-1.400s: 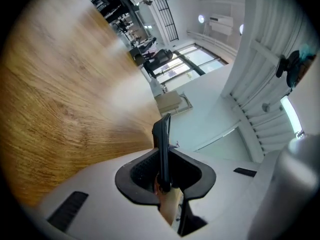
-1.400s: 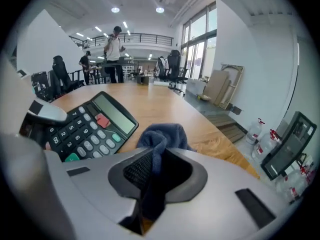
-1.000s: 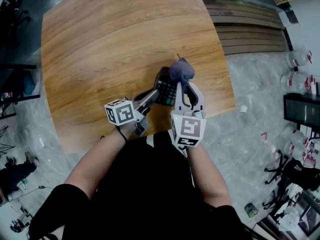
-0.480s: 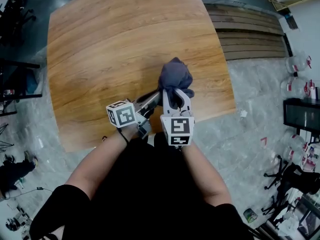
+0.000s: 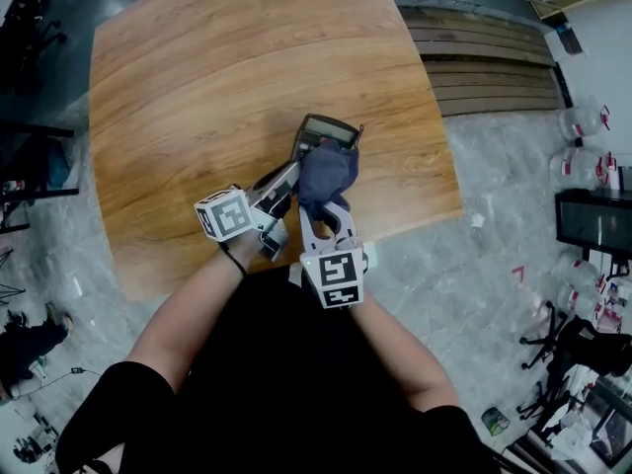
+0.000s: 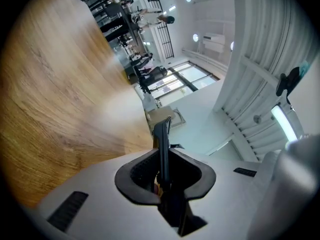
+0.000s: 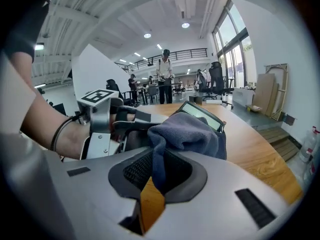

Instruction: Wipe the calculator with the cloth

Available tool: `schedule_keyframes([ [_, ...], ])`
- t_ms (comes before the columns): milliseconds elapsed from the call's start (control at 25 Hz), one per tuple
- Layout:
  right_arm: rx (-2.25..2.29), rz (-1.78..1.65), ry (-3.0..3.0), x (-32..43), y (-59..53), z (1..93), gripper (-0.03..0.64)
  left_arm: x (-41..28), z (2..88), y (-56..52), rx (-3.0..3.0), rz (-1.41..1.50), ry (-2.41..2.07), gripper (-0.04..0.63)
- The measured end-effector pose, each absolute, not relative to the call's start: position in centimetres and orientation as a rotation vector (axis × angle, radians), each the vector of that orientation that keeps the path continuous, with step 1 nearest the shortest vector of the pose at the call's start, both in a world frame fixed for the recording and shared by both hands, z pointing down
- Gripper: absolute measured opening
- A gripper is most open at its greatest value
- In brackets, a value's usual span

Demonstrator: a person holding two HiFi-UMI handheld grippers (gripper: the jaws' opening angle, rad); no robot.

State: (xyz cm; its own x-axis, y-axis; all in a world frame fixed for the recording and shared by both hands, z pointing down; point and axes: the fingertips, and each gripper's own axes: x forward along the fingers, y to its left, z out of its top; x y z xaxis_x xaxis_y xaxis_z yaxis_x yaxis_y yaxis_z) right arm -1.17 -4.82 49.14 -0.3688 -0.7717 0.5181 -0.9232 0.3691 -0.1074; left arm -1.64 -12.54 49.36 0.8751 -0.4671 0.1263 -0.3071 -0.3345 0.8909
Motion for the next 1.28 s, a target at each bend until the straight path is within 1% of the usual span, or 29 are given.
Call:
schedule_keyframes([
  [200, 1.506, 0.54, -2.232, -0.4, -4.5, 49.1, 0.051, -1.3, 48.8, -12.4, 1.955, -0.188, -0.547, 0.069],
  [640, 1.81, 0.493, -2.074, 8.4, -8.7, 46.6, 0.051, -1.4, 47.8, -10.9, 1.955, -0.212, -0.475, 0.069],
  [840, 1.909, 0.458, -2.049, 10.3, -10.4, 44.7, 0.051, -1.5, 47.7, -9.5, 1.947, -0.201, -0.449, 0.069],
  [1000, 1.859, 0.442, -2.099, 8.7, -10.8, 44.3, 0.051, -1.6, 47.9, -9.4, 1.931, -0.213, -0.456, 0.069],
  [1280, 1.624, 0.436, -2.262, 1.0, -8.5, 45.2, 0.051, -1.6, 47.7, -10.3, 1.926, -0.229, -0.479, 0.069],
])
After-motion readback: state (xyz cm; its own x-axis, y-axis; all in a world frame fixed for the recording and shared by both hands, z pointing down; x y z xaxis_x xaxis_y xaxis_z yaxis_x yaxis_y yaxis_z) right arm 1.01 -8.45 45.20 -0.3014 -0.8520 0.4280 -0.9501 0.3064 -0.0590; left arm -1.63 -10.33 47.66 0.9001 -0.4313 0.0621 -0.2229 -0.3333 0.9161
